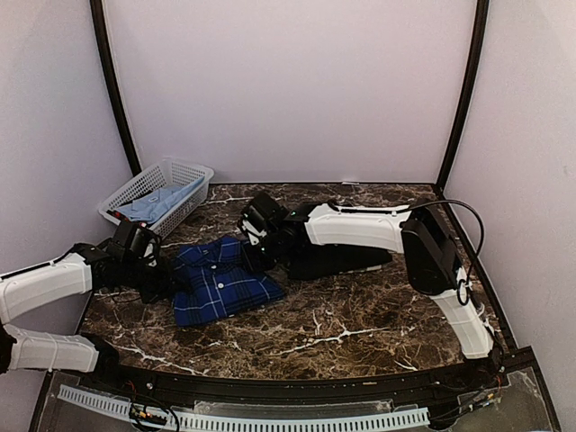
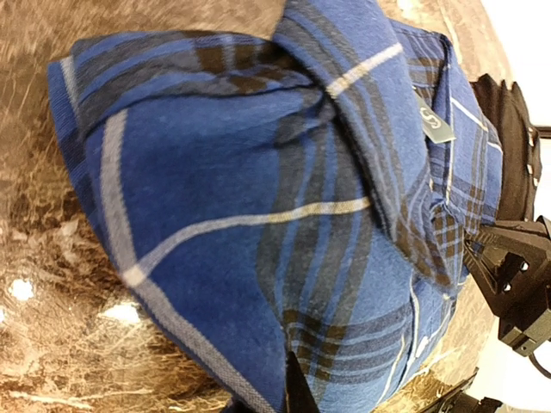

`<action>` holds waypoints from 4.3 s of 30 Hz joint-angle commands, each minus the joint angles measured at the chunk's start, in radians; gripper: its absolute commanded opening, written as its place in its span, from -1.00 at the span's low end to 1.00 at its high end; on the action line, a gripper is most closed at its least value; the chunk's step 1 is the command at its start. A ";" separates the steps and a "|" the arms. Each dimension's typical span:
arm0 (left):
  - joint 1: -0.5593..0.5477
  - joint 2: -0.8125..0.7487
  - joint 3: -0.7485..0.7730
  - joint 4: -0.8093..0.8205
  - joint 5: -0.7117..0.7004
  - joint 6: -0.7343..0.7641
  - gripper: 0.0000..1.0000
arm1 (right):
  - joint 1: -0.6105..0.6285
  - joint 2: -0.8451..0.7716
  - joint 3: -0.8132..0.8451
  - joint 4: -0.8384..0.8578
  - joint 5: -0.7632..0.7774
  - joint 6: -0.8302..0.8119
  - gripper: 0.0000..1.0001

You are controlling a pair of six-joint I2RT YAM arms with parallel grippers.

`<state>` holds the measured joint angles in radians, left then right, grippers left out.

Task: Fold and stack the long sleeve shirts
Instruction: Pick up the square-folded shirt from the center of the board, then place the square-folded shirt on the square-folded shirt, then adjust the square-folded shirt at the center of the board.

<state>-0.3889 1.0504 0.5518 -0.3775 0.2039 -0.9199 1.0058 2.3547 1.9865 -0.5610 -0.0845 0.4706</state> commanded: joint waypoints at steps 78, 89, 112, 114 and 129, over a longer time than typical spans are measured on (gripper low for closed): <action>-0.311 0.959 1.096 0.070 -0.027 0.027 -1.00 | -0.641 -0.695 -0.728 0.086 0.028 -0.132 -1.00; -0.306 0.999 0.986 0.121 -0.033 0.017 -0.77 | -0.656 -0.652 -0.779 0.123 0.074 -0.131 -0.57; -0.300 0.975 0.995 0.044 -0.144 0.142 -0.31 | -0.464 -0.844 -1.018 0.207 0.114 0.013 -0.31; -0.299 0.976 1.003 0.039 -0.145 0.149 -0.31 | -0.465 -0.862 -1.058 0.227 0.113 0.029 -0.31; -0.266 0.900 1.016 -0.023 -0.190 0.187 -0.27 | -0.342 -0.922 -0.974 0.170 0.140 0.010 0.07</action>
<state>-0.6685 2.0556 1.5646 -0.3664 0.0433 -0.7597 0.5735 1.4422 0.9455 -0.3935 0.0460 0.4850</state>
